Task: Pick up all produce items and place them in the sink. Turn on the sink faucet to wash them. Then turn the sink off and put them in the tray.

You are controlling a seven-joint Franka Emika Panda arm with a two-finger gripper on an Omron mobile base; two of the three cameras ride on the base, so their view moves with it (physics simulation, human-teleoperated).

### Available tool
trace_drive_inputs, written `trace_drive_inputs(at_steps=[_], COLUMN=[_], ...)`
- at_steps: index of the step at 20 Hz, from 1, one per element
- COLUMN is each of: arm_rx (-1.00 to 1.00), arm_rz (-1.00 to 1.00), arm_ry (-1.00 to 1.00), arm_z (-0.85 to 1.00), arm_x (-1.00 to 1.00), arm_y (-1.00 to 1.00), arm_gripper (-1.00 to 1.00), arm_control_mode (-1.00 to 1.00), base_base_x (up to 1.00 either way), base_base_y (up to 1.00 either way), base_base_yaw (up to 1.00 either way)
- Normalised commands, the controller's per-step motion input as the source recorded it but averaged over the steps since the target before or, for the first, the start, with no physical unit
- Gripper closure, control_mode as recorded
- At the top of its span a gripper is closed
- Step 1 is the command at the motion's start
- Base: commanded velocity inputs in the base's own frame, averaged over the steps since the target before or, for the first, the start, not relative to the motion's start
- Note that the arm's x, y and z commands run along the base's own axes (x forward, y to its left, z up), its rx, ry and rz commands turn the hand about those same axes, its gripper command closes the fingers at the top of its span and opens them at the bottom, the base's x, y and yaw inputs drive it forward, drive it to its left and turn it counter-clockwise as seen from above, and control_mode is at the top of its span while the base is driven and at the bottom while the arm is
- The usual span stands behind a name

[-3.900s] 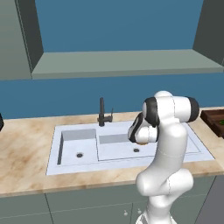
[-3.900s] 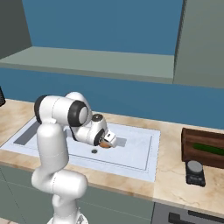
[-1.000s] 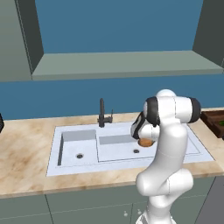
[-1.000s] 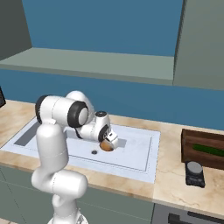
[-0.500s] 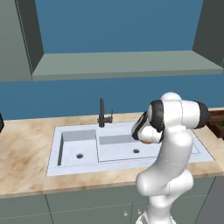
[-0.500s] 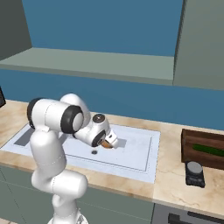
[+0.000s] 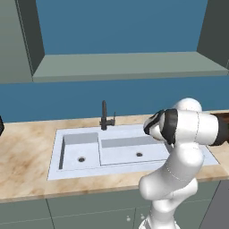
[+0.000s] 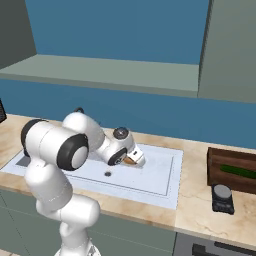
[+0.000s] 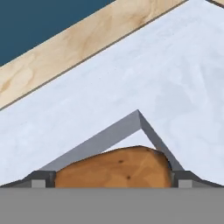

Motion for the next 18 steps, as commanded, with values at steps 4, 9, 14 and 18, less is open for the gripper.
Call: trace_drive_inputs(at_steps=[4, 9, 14, 18], arm_rx=[0.02, 0.01, 0.00, 0.00], arm_rz=[-0.05, -0.06, -0.09, -0.09], arm_ry=[0.00, 0.00, 0.04, 0.03], arm_z=[0.75, 0.76, 0.59, 0.27], arm_x=[0.05, 0.02, 0.00, 0.00], arm_y=[-0.50, -0.54, -0.61, -0.68], arm_gripper=[1.00, 1.00, 1.00, 1.00], arm_control_mode=[-1.00, -1.00, -1.00, -1.00], base_base_x=[0.00, 0.00, 0.00, 0.00], base_base_y=[0.00, 0.00, 0.00, 0.00], base_base_yaw=[0.00, 0.00, 0.00, 0.00])
